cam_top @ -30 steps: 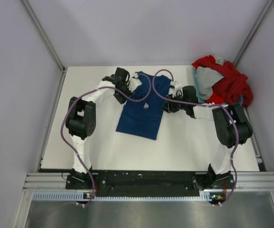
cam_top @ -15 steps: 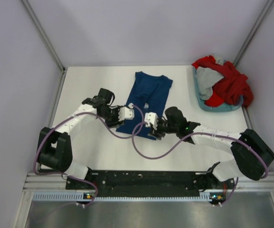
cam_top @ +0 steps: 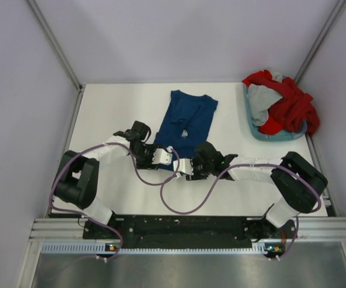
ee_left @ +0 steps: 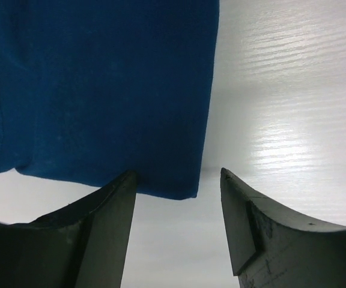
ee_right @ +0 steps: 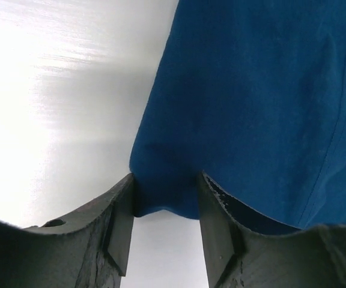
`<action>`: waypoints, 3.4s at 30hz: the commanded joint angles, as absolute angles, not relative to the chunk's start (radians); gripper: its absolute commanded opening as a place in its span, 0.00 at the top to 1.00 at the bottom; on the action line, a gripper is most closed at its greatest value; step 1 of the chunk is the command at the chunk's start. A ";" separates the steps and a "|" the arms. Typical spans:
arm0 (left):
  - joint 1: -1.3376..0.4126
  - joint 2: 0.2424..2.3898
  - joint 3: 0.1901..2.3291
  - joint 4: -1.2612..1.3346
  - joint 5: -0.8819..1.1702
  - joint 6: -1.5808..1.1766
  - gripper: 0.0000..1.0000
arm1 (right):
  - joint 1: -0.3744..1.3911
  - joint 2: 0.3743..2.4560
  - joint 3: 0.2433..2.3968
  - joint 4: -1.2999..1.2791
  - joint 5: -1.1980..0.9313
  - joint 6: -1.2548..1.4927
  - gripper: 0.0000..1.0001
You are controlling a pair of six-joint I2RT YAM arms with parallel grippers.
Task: Fold and stack the t-shirts
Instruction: Grab one side of the 2/3 rectangular tshirt with both arms, then fold the long partially folded tshirt into a neat square, then smooth out wrinkles on the folded tshirt
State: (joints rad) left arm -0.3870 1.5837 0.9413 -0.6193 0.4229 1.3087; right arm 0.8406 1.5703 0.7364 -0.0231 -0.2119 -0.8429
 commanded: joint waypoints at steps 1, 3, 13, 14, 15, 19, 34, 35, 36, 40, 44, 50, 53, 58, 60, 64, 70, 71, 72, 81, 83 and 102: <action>-0.414 1.627 0.927 -0.575 0.359 1.342 0.39 | 0.848 1.617 0.784 -0.087 -0.170 -0.874 0.59; -0.417 1.643 0.928 -0.572 0.336 1.344 0.40 | 0.848 1.620 0.784 -0.092 -0.164 -0.874 0.70; -0.440 1.646 0.916 -0.560 0.261 1.249 1.00 | 0.848 1.528 0.764 -0.104 -0.182 -0.798 1.00; -0.442 1.629 0.920 -0.584 0.256 1.218 1.00 | 0.850 1.499 0.758 -0.115 -0.192 -0.781 1.00; -0.442 1.611 0.926 -0.616 0.256 1.197 1.00 | 0.850 1.468 0.756 -0.132 -0.199 -0.753 1.00; -0.442 1.468 0.908 -0.730 0.261 1.137 1.00 | 0.879 1.343 0.746 -0.231 -0.239 -0.669 1.00; -0.443 0.957 1.011 -1.339 0.541 0.960 1.00 | 1.003 0.867 0.709 -0.451 -0.503 -0.186 1.00; -0.443 0.948 1.031 -1.324 0.558 0.941 1.00 | 0.985 0.859 0.712 -0.453 -0.486 -0.148 1.00; -0.443 0.948 1.043 -1.295 0.569 0.913 1.00 | 0.961 0.864 0.715 -0.451 -0.477 -0.123 1.00; -0.442 1.028 1.091 -1.151 0.517 0.802 1.00 | 0.777 0.876 0.715 -0.443 -0.433 -0.041 1.00; -0.442 1.170 1.172 -0.974 0.382 0.732 1.00 | 0.576 0.922 0.710 -0.378 -0.480 -0.020 1.00; -0.442 1.478 1.362 -0.879 0.302 0.698 1.00 | 0.384 1.149 0.727 -0.290 -0.502 0.072 1.00; -0.440 1.644 1.486 -0.914 0.250 0.655 1.00 | 0.325 1.262 0.718 -0.146 -0.508 0.112 1.00; -0.420 1.834 1.575 -0.901 0.200 0.611 1.00 | 0.302 1.437 0.765 -0.058 -0.508 0.144 1.00; -0.416 1.882 1.592 -0.873 0.175 0.601 1.00 | 0.299 1.492 0.791 -0.045 -0.500 0.146 1.00; -0.414 1.956 1.634 -0.824 0.161 0.581 1.00 | 0.288 1.589 0.840 -0.029 -0.486 0.170 1.00; -0.413 2.045 1.713 -0.839 0.190 0.537 0.91 | 0.282 1.666 0.905 -0.054 -0.445 0.172 0.95; -0.414 2.051 1.712 -0.830 0.192 0.531 0.88 | 0.281 1.673 0.911 -0.054 -0.440 0.170 0.93; -0.414 2.055 1.710 -0.818 0.192 0.525 0.85 | 0.278 1.681 0.922 -0.054 -0.434 0.172 0.91; -0.414 2.137 1.817 -0.700 0.118 0.439 0.67 | 0.224 1.720 1.011 -0.092 -0.290 0.247 0.70; -0.407 2.170 1.900 -0.722 0.094 0.414 0.66 | 0.216 1.717 1.048 -0.144 -0.261 0.262 0.68; -0.361 1.740 1.378 -0.609 0.317 0.190 0.51 | 0.305 1.670 0.863 -0.014 -0.420 0.574 0.34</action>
